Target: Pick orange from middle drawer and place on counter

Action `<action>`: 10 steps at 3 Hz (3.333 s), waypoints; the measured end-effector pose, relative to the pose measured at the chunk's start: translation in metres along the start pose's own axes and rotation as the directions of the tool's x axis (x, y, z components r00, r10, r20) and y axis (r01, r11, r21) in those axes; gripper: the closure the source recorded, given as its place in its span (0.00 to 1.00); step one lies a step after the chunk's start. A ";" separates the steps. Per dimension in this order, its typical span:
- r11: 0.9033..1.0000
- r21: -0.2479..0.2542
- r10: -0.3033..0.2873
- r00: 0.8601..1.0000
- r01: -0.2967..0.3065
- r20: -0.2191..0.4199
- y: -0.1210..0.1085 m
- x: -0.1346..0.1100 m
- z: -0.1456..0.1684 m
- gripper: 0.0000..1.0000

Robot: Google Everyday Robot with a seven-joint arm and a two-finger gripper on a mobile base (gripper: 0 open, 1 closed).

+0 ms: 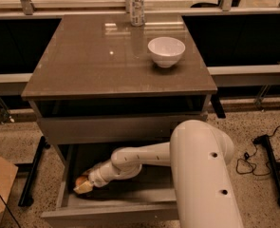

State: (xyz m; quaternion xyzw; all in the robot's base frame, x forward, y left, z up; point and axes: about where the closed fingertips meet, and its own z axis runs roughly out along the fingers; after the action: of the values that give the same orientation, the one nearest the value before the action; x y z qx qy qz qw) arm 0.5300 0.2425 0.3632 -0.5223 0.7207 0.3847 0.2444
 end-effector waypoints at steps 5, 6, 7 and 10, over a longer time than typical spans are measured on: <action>0.991 0.086 -0.118 0.954 0.098 0.276 0.070 -0.051 -0.229 1.00; 0.965 0.139 -0.249 0.938 0.221 0.240 0.091 -0.092 -0.293 1.00; 0.906 0.199 -0.404 0.903 0.373 0.145 0.102 -0.155 -0.352 1.00; 0.667 0.364 -0.677 0.733 0.650 -0.070 0.101 -0.379 -0.471 1.00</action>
Offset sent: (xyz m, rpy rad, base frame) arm 0.0103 -0.0549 0.0794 0.1874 -0.0637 -0.0957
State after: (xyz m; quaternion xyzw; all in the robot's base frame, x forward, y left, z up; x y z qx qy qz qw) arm 0.5853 0.0909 0.9550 -0.6795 0.5302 0.1468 0.4854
